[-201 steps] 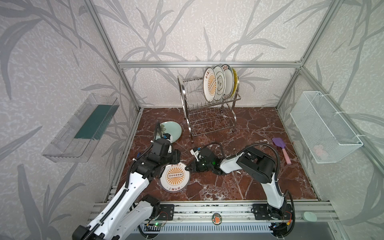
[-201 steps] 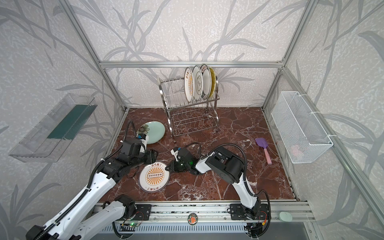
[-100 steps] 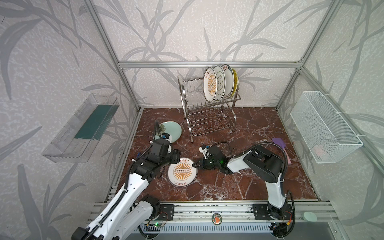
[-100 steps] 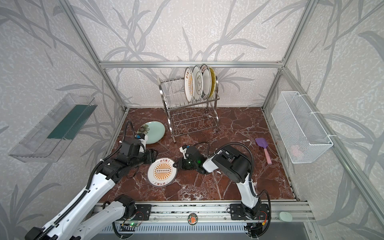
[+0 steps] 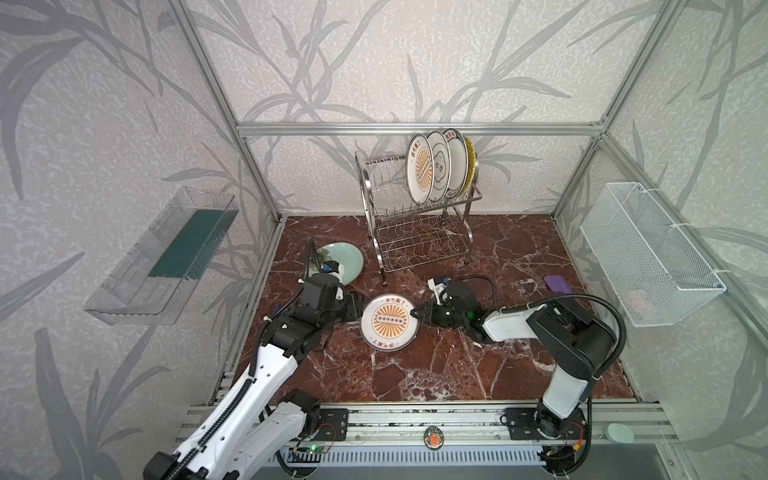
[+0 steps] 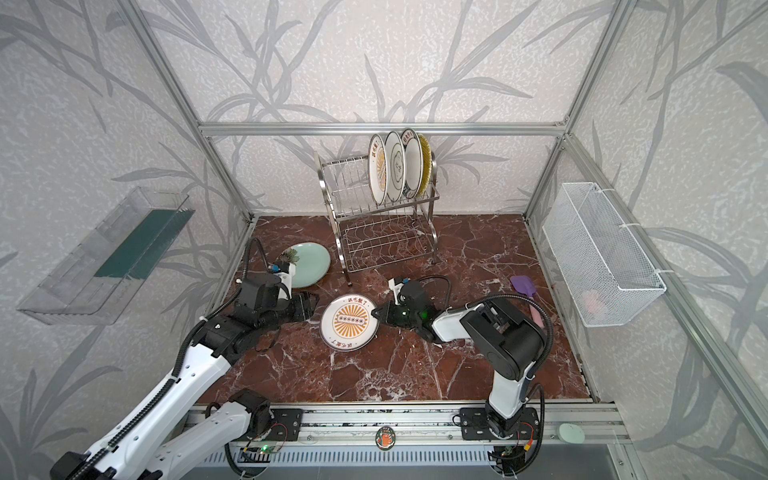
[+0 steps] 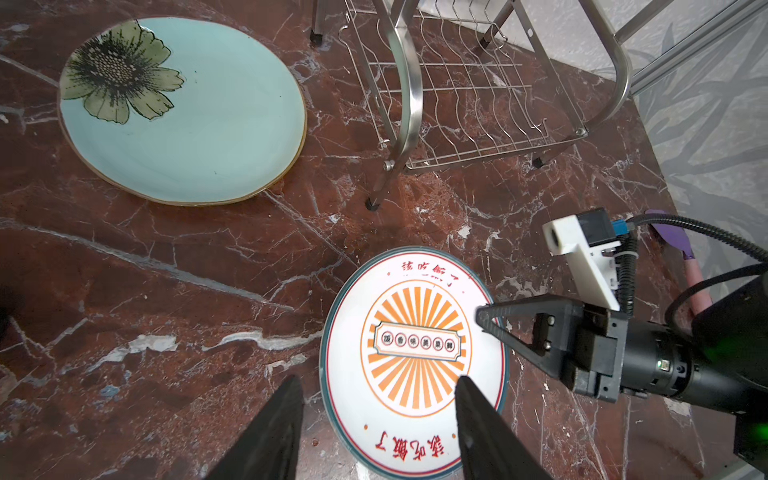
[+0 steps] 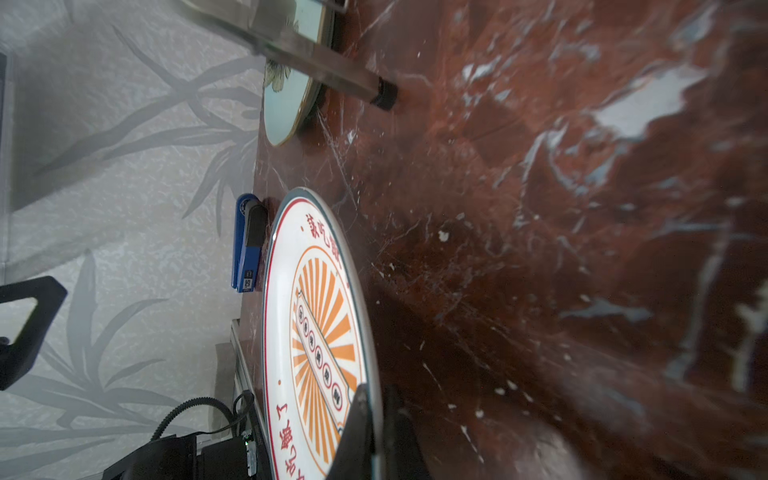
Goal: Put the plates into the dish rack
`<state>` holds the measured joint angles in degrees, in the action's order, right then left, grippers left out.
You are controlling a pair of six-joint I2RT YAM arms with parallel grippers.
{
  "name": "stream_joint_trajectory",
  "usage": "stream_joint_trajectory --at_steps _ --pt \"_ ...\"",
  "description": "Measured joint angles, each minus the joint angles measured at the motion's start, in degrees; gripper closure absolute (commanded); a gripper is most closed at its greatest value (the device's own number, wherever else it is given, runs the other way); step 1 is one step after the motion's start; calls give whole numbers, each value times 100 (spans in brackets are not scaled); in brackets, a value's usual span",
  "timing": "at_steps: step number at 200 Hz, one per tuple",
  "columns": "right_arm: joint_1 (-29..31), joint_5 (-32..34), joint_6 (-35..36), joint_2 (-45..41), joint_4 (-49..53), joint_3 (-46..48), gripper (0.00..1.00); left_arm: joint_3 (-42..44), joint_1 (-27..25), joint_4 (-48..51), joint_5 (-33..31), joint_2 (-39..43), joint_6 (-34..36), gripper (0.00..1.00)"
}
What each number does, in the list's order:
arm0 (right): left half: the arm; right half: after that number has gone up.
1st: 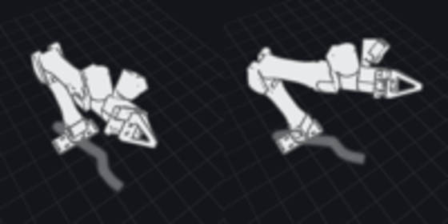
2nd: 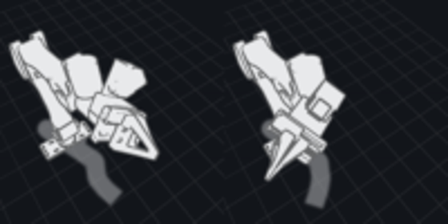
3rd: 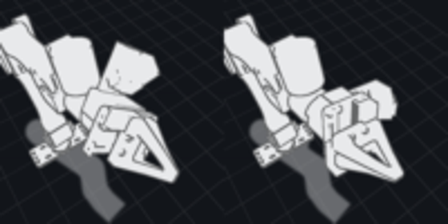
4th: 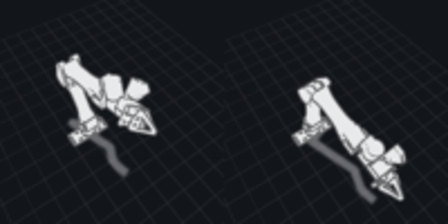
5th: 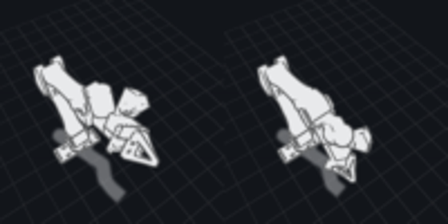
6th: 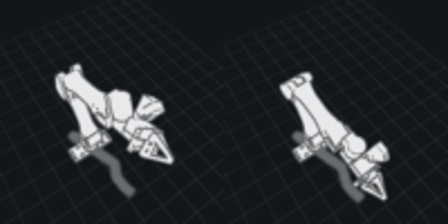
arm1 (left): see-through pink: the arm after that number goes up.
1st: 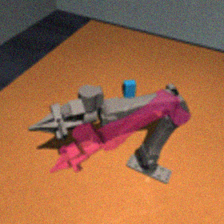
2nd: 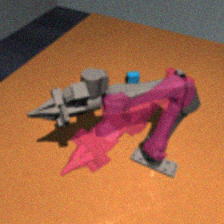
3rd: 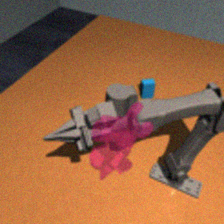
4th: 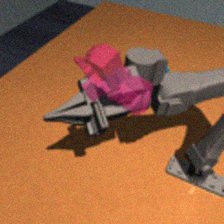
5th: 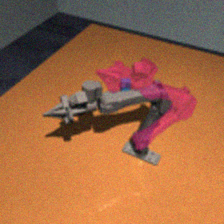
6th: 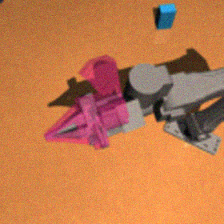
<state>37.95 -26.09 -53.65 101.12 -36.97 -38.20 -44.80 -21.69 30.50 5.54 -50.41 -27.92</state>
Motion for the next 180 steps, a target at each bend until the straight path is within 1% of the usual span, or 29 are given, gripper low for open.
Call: stream_joint_trajectory --at_steps 30,71,122,180 --pt "-420 -103 35 -439 61 306 100 0 0 -232 192 -258 -72 43" --pt "-828 -205 216 -1097 404 391 100 24 0 -634 520 -619 -197 43" --pt "-1084 -304 487 -1764 793 389 100 278 0 -1246 1010 -881 -461 43" --pt "-1174 -479 575 -1952 1005 389 100 450 -37 -1856 1445 -1005 -785 43"
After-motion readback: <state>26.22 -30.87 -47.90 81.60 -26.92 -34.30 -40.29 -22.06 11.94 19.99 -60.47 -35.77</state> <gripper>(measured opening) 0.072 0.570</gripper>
